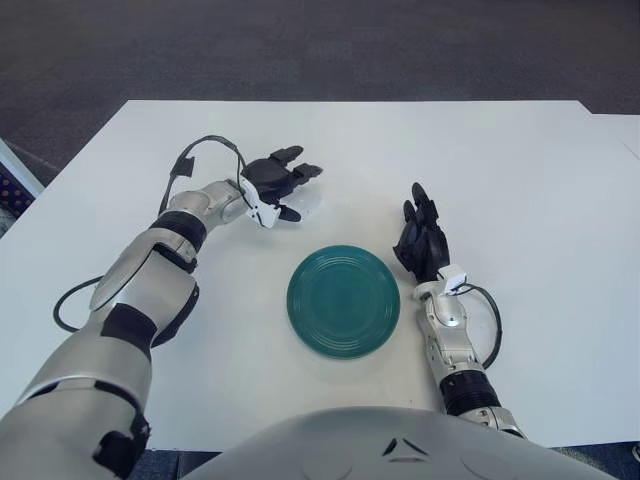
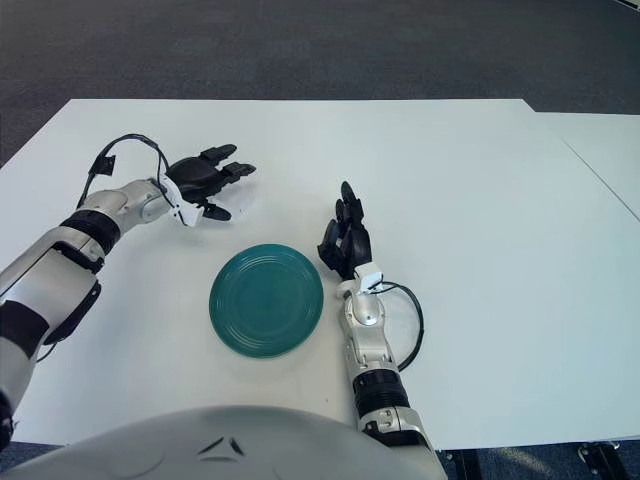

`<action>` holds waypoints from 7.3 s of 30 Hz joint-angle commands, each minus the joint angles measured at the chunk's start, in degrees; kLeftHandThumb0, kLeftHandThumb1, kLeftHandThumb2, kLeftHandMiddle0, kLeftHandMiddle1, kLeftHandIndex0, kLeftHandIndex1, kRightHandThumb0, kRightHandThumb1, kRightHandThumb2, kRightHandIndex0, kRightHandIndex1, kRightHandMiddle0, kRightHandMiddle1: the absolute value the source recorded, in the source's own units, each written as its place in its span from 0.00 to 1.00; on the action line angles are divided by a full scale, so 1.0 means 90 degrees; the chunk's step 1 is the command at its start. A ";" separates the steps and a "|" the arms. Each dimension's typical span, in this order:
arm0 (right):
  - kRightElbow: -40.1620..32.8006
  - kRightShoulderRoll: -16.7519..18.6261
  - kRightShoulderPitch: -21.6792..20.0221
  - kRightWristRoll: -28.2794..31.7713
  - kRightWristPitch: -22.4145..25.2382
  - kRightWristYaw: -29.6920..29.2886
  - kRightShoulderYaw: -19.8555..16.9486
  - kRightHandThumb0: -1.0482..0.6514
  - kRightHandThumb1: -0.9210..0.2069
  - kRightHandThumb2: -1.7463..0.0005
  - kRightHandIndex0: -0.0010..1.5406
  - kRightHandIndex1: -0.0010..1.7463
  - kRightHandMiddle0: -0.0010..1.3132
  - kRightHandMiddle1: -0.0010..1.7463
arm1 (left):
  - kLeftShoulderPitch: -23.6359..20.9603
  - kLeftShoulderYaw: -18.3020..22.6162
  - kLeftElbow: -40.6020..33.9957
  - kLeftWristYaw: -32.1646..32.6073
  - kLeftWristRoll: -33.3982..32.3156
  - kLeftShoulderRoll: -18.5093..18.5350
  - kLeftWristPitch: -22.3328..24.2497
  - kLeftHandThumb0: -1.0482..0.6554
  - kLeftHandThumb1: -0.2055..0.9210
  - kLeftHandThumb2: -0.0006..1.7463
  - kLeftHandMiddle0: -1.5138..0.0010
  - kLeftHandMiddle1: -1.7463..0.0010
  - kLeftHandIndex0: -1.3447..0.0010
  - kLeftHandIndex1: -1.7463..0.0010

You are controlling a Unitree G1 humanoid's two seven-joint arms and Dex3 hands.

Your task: Put the charger into the plate.

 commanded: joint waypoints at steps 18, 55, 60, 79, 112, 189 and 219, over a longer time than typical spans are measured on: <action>0.0708 0.0327 0.0826 -0.0256 0.0165 -0.0260 0.0294 0.05 0.00 0.44 0.05 0.00 0.00 0.17 | -0.0231 -0.0287 0.0419 -0.0068 -0.0023 -0.0144 0.0151 0.00 1.00 0.31 1.00 1.00 1.00 0.85; 0.0606 0.0191 0.1228 -0.0041 -0.0227 0.0048 0.0320 0.02 0.00 0.44 0.05 0.00 0.00 0.17 | -0.0058 -0.0243 0.0767 -0.0621 -0.0439 -0.0397 0.0152 0.00 1.00 0.34 1.00 1.00 1.00 0.79; 0.0572 0.0201 0.1292 -0.0018 -0.0258 0.0116 0.0288 0.02 0.00 0.44 0.05 0.00 0.00 0.16 | -0.0052 -0.0252 0.0792 -0.0725 -0.0495 -0.0440 0.0187 0.00 1.00 0.35 1.00 1.00 1.00 0.78; 0.0266 0.0127 0.1480 0.0025 -0.0165 0.0172 0.0177 0.01 0.00 0.46 0.06 0.00 0.00 0.16 | 0.0105 -0.0565 0.0884 -0.0282 -0.0332 -0.0638 0.0332 0.07 1.00 0.19 0.92 0.13 0.91 0.29; 0.0223 -0.0219 0.1607 0.0406 -0.0646 0.0700 -0.0236 0.06 0.00 0.46 0.03 0.00 0.00 0.15 | 0.0296 -0.0681 0.0970 0.1296 -0.0456 -0.0955 0.0790 0.38 0.66 0.59 0.33 0.00 0.67 0.00; -0.0011 0.0274 0.1697 0.0027 -0.0079 -0.0194 0.0102 0.05 0.00 0.44 0.02 0.00 0.00 0.14 | 0.3180 0.1355 -0.7392 -0.2689 -0.1906 0.1221 -0.0698 0.35 0.49 0.73 0.32 0.00 0.57 0.00; -0.0139 0.0205 0.1543 0.0243 0.0334 -0.0175 0.0102 0.02 0.00 0.46 0.03 0.00 0.00 0.15 | 0.3596 0.0698 -0.7016 -0.2888 -0.0609 0.0997 -0.1589 0.32 0.39 0.81 0.33 0.00 0.50 0.00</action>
